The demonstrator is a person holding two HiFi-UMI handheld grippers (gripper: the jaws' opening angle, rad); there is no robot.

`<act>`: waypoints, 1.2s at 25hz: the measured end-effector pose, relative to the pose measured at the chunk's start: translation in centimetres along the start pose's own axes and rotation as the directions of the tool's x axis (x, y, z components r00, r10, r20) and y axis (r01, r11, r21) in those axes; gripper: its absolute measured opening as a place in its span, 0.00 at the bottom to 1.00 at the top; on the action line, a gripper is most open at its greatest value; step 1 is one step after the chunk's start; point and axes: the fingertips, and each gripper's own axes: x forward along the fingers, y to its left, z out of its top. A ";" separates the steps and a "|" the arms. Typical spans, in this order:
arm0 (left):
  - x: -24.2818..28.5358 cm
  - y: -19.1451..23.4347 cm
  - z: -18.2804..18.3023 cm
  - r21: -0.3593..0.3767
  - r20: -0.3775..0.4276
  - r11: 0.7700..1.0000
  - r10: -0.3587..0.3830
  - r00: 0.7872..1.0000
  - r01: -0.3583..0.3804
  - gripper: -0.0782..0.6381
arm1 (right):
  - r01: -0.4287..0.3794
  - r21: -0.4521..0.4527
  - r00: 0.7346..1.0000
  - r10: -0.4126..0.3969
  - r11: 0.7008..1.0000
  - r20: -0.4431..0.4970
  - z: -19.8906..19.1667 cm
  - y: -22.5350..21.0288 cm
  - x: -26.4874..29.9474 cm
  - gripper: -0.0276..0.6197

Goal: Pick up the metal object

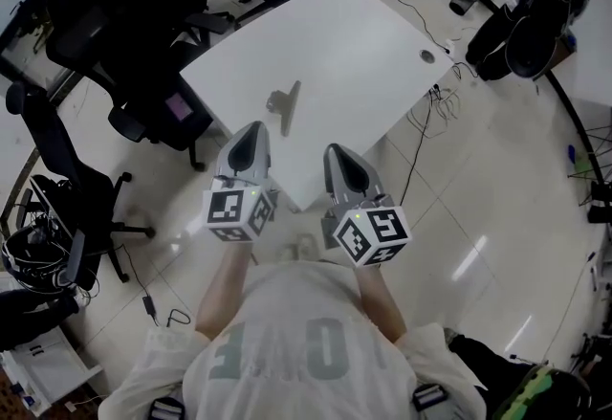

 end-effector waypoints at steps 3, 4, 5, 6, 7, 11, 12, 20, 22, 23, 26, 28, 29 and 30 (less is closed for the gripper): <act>3.2 0.2 -2.8 0.045 -0.062 0.999 -0.020 0.998 0.023 0.11 | 0.006 0.010 1.000 -0.006 1.000 -0.008 -0.4 -0.7 0.3 0.06; 4.5 0.5 -4.0 0.048 -0.089 0.998 -0.027 0.996 0.031 0.11 | 0.007 0.013 1.000 -0.007 1.000 -0.012 -0.5 -0.9 0.5 0.06; 5.8 1.0 -5.3 0.041 -0.118 0.999 -0.031 0.993 0.036 0.12 | 0.008 0.015 1.000 -0.008 1.000 -0.016 -0.7 -1.0 0.5 0.06; 7.1 1.5 -6.7 0.029 -0.151 0.999 -0.032 0.988 0.037 0.16 | 0.011 0.017 1.000 -0.010 1.000 -0.022 -0.8 -1.3 0.6 0.06; 8.4 2.0 -8.1 0.016 -0.186 0.999 -0.031 0.982 0.035 0.23 | 0.016 0.019 1.000 -0.016 1.000 -0.027 -1.0 -1.6 0.6 0.06; 12.6 4.6 -13.2 -0.031 -0.319 1.000 -0.011 0.948 0.001 0.33 | 0.057 0.031 0.998 -0.056 0.998 -0.032 -0.9 -3.7 0.9 0.06; 13.2 5.4 -14.4 -0.044 -0.346 0.999 0.004 0.938 -0.020 0.33 | 0.071 0.035 0.997 -0.070 0.997 -0.035 -0.9 -4.3 0.9 0.06; 15.7 8.8 -20.2 -0.126 -0.499 0.982 0.062 0.864 -0.144 0.34 | 0.149 0.061 0.988 -0.146 0.987 -0.056 -1.3 -7.6 0.9 0.06; 16.0 9.1 -21.0 -0.137 -0.518 0.978 0.063 0.853 -0.156 0.34 | 0.153 0.064 0.987 -0.149 0.986 -0.062 -1.5 -7.8 1.0 0.06; 16.2 9.2 -21.3 -0.140 -0.524 0.978 0.062 0.849 -0.158 0.34 | 0.154 0.065 0.987 -0.150 0.986 -0.065 -1.5 -7.9 1.1 0.06; 16.4 9.5 -21.9 -0.118 -0.541 0.979 0.079 0.837 -0.169 0.34 | 0.161 0.063 0.985 -0.156 0.985 -0.073 -1.7 -8.2 1.1 0.06; 16.5 9.5 -22.0 -0.093 -0.545 0.981 0.094 0.833 -0.171 0.30 | 0.163 0.062 0.984 -0.158 0.985 -0.078 -1.9 -8.3 1.0 0.06; 16.5 9.3 -22.0 -0.091 -0.540 0.981 0.096 0.836 -0.172 0.26 | 0.164 0.061 0.984 -0.159 0.985 -0.079 -1.9 -8.4 1.0 0.06; 16.5 9.2 -22.0 -0.098 -0.534 0.979 0.097 0.840 -0.176 0.26 | 0.165 0.060 0.984 -0.160 0.984 -0.080 -1.9 -8.4 0.9 0.06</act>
